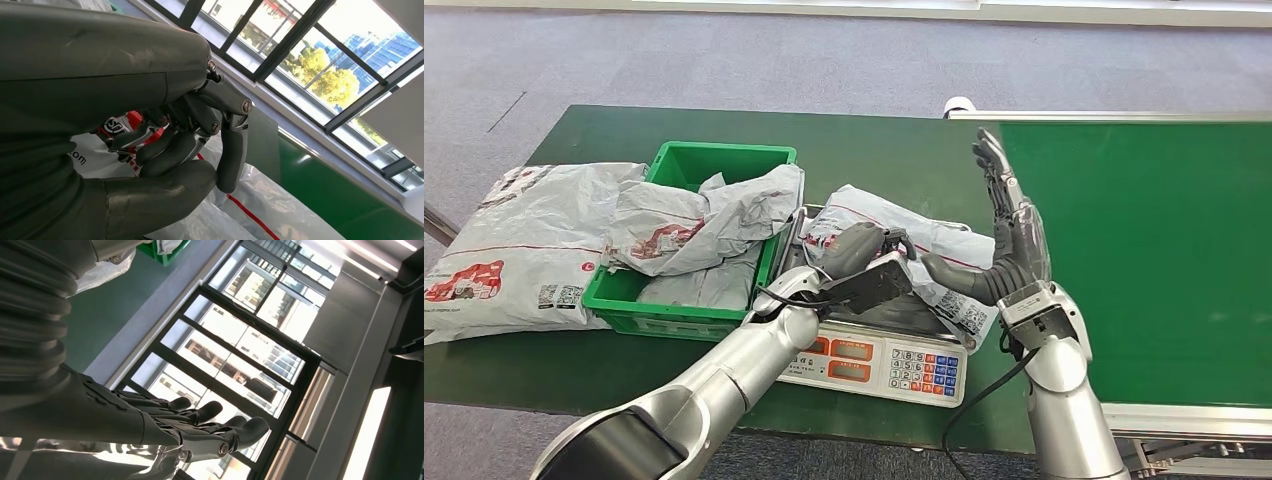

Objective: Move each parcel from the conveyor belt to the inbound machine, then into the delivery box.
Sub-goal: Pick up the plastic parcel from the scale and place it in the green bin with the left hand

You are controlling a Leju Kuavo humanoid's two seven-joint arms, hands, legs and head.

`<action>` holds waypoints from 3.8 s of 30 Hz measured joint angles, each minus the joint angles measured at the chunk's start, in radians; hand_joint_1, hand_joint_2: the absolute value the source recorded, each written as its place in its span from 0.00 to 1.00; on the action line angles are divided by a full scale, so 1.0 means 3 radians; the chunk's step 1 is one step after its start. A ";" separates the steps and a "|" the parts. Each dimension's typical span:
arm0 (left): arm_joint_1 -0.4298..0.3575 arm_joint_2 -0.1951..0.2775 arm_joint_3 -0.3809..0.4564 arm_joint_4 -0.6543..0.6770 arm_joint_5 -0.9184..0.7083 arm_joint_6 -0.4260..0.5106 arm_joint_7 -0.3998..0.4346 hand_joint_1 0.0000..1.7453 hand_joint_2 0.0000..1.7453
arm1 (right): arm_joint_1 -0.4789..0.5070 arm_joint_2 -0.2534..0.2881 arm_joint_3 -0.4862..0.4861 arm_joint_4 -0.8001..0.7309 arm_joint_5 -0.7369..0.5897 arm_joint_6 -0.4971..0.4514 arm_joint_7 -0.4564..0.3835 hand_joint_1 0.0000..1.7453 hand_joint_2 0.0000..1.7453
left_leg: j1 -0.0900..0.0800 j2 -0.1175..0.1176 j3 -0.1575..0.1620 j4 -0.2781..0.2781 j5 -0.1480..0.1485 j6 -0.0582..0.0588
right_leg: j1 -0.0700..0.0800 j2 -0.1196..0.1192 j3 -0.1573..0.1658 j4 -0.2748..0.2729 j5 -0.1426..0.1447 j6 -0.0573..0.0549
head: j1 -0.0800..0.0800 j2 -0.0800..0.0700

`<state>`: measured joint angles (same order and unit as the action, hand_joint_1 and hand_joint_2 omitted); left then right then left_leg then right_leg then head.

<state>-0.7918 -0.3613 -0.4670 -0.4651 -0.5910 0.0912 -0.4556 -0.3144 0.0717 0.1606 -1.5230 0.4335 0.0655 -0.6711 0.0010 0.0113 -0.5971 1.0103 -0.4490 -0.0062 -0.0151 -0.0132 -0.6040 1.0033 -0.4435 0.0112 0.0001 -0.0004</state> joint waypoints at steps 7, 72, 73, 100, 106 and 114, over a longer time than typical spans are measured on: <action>0.0009 0.0000 0.0008 -0.0033 0.0356 -0.0107 -0.0188 0.00 1.00 | 0.0001 0.0000 0.0000 0.0004 0.0002 0.0019 0.0005 0.00 1.00 | 0.0000 0.0000 0.0000 0.0000 0.0000 0.0000 | 0.0000 0.0000 0.0000 0.0000 0.0000 0.0000 | 0.0000 0.0000; -0.0036 -0.0017 -0.0755 0.0198 -0.0902 -0.0084 0.0979 0.17 1.00 | 0.0018 0.0003 0.0000 0.0055 0.0241 0.0132 0.0049 0.00 1.00 | 0.0000 -0.0003 0.0000 0.0000 0.0000 0.0000 | 0.0000 -0.0002 0.0002 0.0000 0.0000 0.0000 | 0.0000 0.0000; -0.0036 -0.0016 -0.0755 0.0199 -0.0901 -0.0082 0.0974 0.23 1.00 | 0.0017 0.0003 0.0000 0.0055 0.0241 0.0133 0.0050 0.00 1.00 | 0.0000 -0.0003 0.0000 0.0000 0.0000 0.0000 | 0.0000 -0.0002 0.0002 0.0000 0.0000 0.0000 | 0.0000 0.0000; -0.0035 -0.0004 -0.0620 0.0201 -0.0816 -0.0188 0.0651 1.00 1.00 | -0.0034 0.0005 0.0001 0.0137 0.0297 0.0156 0.0083 0.00 1.00 | 0.0000 -0.0004 0.0000 0.0000 0.0000 0.0000 | 0.0000 -0.0005 0.0003 0.0001 0.0000 0.0000 | 0.0000 0.0000; -0.0002 0.0000 -0.0561 0.0170 -0.0771 0.0081 0.0491 1.00 1.00 | -0.0036 0.0012 0.0001 0.0148 0.0299 0.0154 0.0088 0.00 1.00 | 0.0000 -0.0004 0.0000 0.0000 0.0000 0.0000 | 0.0000 -0.0005 0.0003 0.0001 0.0000 0.0000 | 0.0000 0.0000; 0.0173 0.0034 -0.0375 -0.0218 -0.0592 0.1047 -0.0118 1.00 1.00 | -0.0046 0.0032 0.0049 0.0148 0.0289 0.0154 0.0131 0.00 1.00 | 0.0000 -0.0005 -0.0001 0.0000 0.0000 0.0000 | 0.0000 -0.0006 0.0002 0.0001 0.0000 0.0000 | 0.0000 0.0000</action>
<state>-0.7398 -0.3510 -0.5796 -0.5306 -0.7686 0.4052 -0.4908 -0.3281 0.0813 0.1753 -1.4786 0.5202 0.1116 -0.6319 0.0011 0.0097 -0.5974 1.0103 -0.4489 -0.0061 -0.0151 -0.0149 -0.6033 1.0035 -0.4436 0.0112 0.0001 -0.0004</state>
